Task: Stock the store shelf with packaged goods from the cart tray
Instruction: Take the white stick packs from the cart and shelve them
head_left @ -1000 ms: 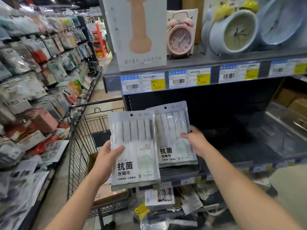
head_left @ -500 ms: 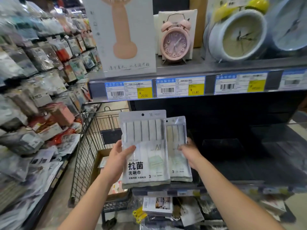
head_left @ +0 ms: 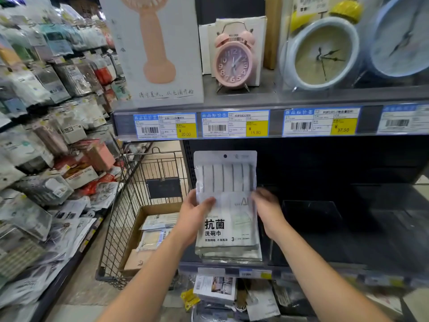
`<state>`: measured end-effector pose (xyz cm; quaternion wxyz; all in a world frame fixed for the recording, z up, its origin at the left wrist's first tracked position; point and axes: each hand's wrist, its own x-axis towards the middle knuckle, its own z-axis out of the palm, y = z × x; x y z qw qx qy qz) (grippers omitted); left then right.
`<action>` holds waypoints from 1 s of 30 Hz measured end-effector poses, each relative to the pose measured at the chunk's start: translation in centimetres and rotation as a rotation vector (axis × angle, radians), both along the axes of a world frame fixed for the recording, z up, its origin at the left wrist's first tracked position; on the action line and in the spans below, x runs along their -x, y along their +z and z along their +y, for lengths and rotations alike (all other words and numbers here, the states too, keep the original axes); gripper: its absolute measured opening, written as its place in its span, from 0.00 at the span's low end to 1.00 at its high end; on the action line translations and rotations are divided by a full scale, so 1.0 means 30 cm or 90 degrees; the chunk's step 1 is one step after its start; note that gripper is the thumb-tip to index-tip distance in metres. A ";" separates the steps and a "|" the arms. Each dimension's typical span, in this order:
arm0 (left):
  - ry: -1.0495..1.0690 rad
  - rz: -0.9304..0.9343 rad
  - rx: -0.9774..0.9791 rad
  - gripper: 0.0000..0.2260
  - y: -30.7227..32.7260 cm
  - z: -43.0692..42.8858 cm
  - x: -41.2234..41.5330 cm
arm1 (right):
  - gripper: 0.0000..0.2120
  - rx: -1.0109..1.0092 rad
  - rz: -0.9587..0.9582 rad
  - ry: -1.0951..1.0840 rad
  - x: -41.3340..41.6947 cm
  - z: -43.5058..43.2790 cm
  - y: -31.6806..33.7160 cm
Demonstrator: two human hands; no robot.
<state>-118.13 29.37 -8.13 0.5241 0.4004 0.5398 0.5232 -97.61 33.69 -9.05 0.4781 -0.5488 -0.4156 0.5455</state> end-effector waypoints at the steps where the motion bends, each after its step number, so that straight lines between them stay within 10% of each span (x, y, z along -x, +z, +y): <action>1: 0.003 0.037 0.008 0.36 0.015 -0.005 -0.020 | 0.08 -0.008 -0.030 0.025 -0.001 -0.005 -0.005; 4: 0.004 0.116 0.029 0.12 0.029 0.005 -0.059 | 0.18 -0.013 -0.081 0.033 0.004 -0.005 -0.023; 7: 0.015 0.202 0.046 0.27 0.001 0.026 -0.072 | 0.18 -0.010 -0.139 0.003 0.009 -0.003 -0.047; 14: 0.019 0.421 0.107 0.12 -0.052 0.074 -0.098 | 0.18 -0.017 -0.349 -0.027 0.029 0.000 -0.064; 22: 0.007 0.416 0.084 0.09 -0.107 0.092 -0.111 | 0.19 0.007 -0.479 -0.019 0.055 -0.008 -0.076; 30: -0.025 0.408 0.042 0.35 -0.113 0.062 -0.112 | 0.25 -0.001 -0.465 -0.039 0.070 -0.011 -0.084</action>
